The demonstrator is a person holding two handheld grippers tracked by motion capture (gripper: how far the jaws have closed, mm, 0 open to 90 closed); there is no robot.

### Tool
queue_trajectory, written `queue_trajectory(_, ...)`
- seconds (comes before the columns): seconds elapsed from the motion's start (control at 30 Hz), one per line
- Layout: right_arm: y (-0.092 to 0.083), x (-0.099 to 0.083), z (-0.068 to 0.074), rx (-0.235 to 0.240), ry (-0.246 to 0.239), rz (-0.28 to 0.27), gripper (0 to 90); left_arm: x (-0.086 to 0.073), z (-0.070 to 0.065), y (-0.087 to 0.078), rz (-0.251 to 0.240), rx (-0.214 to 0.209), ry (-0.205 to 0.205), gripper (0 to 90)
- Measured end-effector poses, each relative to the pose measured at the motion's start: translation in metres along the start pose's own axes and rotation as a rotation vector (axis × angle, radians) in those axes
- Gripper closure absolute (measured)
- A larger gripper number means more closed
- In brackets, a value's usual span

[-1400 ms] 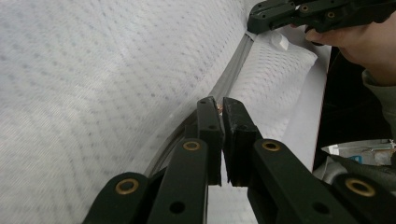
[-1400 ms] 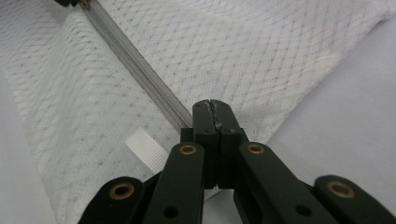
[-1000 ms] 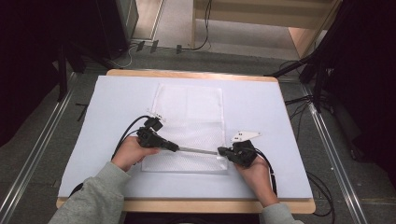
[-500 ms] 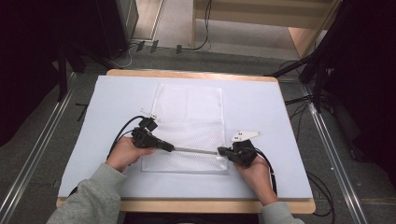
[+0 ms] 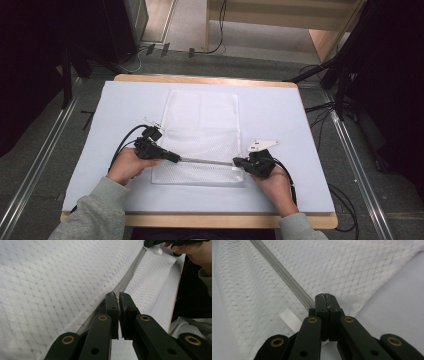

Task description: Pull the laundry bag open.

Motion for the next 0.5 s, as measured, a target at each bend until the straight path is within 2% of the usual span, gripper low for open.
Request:
queue_trajectory(0.2, 0.000, 0.000, 0.000, 0.014, 0.004, 0.005, 90.0, -0.006, 0.004, -0.008, 0.000, 0.013, -0.006, 88.2)
queue_trajectory(0.47, 0.000, 0.001, -0.001, 0.026, 0.001, 0.006, 90.0, -0.012, 0.008, -0.017, -0.006, 0.006, -0.023, 88.2)
queue_trajectory(0.5, 0.000, 0.001, -0.001, 0.026, 0.000, 0.006, 90.0, -0.013, 0.007, -0.018, -0.010, -0.007, -0.026, 88.2)
Point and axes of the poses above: each handheld gripper's, and its own axes: y roughly forward along the jaws, x roughly out of its top, z roughly to its left, the point moved 9 cm from there along y, roughly forward along the jaws, and after that the axes turned 5 degrees about -z, right-handed, at the moved point
